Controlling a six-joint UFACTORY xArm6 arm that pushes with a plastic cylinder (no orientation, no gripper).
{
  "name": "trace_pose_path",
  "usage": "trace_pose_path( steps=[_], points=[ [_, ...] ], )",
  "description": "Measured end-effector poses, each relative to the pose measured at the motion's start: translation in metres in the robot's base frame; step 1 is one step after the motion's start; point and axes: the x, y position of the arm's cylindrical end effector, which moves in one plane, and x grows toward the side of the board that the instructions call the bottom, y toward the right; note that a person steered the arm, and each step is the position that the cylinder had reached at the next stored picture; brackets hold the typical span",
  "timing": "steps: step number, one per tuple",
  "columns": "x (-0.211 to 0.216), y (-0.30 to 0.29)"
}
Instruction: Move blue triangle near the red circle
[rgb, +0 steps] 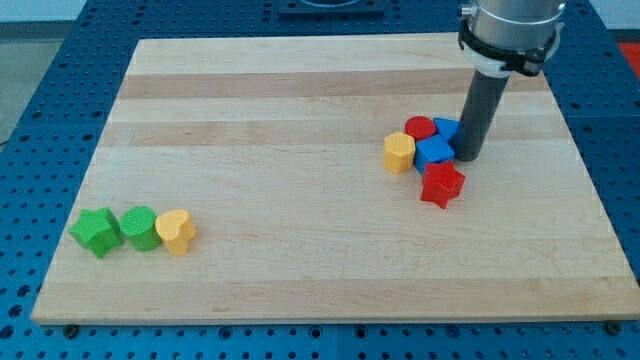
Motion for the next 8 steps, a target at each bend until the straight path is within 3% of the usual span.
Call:
trace_pose_path(
  steps=[8],
  points=[
    [-0.059, -0.052]
  ],
)
